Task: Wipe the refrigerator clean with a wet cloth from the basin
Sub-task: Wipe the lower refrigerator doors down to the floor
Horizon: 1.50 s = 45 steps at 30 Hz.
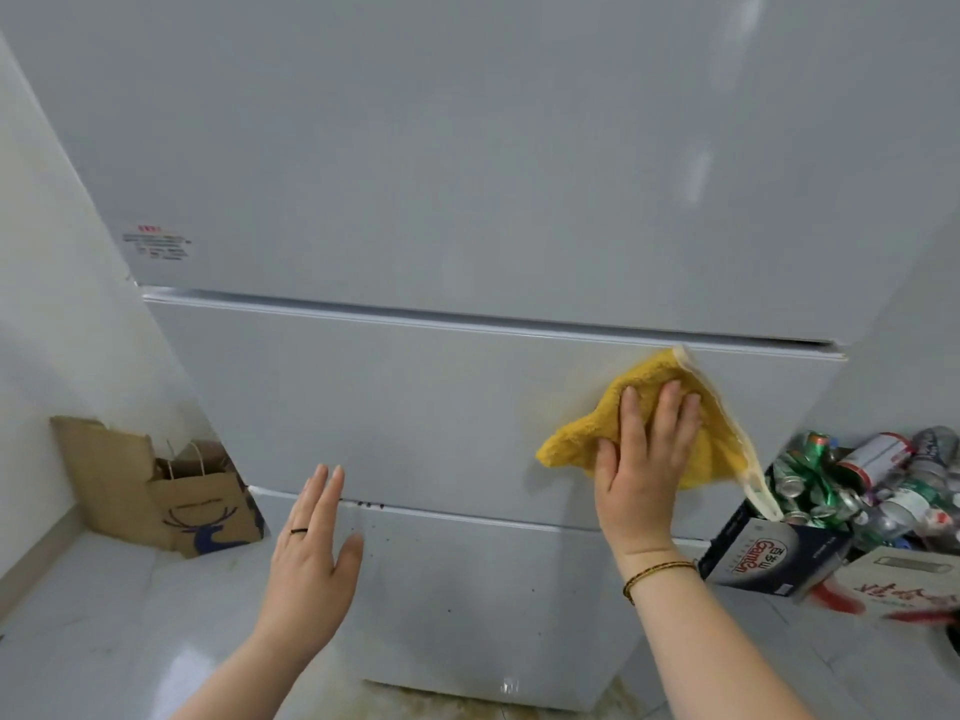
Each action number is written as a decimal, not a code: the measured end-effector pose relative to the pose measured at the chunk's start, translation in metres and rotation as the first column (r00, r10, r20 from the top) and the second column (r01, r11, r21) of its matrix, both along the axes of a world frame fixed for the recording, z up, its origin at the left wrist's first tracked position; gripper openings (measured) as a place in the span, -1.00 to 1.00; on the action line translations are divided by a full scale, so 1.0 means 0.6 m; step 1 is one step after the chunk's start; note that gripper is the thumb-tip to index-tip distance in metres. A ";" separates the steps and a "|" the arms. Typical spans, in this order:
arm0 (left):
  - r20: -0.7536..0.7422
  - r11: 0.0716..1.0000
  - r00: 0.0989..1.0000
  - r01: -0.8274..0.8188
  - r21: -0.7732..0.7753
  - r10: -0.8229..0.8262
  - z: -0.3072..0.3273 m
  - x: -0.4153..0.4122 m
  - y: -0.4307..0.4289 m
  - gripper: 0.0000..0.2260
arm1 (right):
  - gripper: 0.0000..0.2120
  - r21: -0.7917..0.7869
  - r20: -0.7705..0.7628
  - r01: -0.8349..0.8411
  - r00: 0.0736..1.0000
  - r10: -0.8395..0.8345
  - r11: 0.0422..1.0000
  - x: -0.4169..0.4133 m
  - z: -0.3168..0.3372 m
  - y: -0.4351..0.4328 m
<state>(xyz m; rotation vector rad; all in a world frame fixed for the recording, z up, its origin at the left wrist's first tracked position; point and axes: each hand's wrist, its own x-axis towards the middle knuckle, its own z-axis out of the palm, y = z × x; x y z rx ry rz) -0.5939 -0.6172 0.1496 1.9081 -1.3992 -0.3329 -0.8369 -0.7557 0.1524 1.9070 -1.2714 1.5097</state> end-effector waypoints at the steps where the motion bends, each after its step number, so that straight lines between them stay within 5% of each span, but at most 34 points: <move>1: -0.013 1.000 1.000 -0.005 0.006 0.005 -0.005 0.031 0.002 -0.48 | -0.60 -0.018 -0.029 0.037 0.999 -0.038 0.999 0.020 -0.001 -0.001; 11: -0.346 0.954 0.892 -0.294 0.050 0.293 -0.113 0.175 -0.043 -0.43 | -0.45 -0.198 -0.095 0.080 0.990 -0.101 0.977 0.059 -0.027 -0.022; 19: -0.626 0.950 0.777 -0.240 -0.200 0.065 -0.230 0.225 -0.105 -0.46 | -0.57 -0.307 -0.074 0.013 0.997 -0.037 0.952 0.075 -0.074 -0.031; 25: -0.640 0.952 0.759 -0.096 -0.292 -0.120 -0.285 0.267 -0.117 -0.81 | -0.57 -0.355 -0.170 0.061 0.977 -0.128 0.933 0.058 -0.124 -0.020; 31: -0.600 0.917 0.787 -0.120 -0.380 -0.145 -0.302 0.279 -0.127 -0.89 | -0.39 -0.243 -0.343 0.138 0.914 -0.218 0.960 0.085 -0.203 -0.017; 35: -0.609 0.926 0.769 -0.061 -0.372 -0.194 -0.301 0.295 -0.127 -0.80 | -0.49 -0.326 -0.459 0.045 0.866 -0.199 0.944 0.190 -0.227 -0.028; 40: -0.639 0.905 0.731 -0.069 -0.419 -0.240 -0.310 0.303 -0.133 -0.91 | -0.49 -0.386 -0.519 -0.114 0.847 -0.113 0.915 0.353 -0.207 -0.020; 45: -0.679 0.896 0.681 -0.075 -0.438 -0.275 -0.310 0.298 -0.132 -0.89 | -0.66 -0.420 -0.608 -0.225 0.789 -0.089 0.879 0.351 -0.190 -0.009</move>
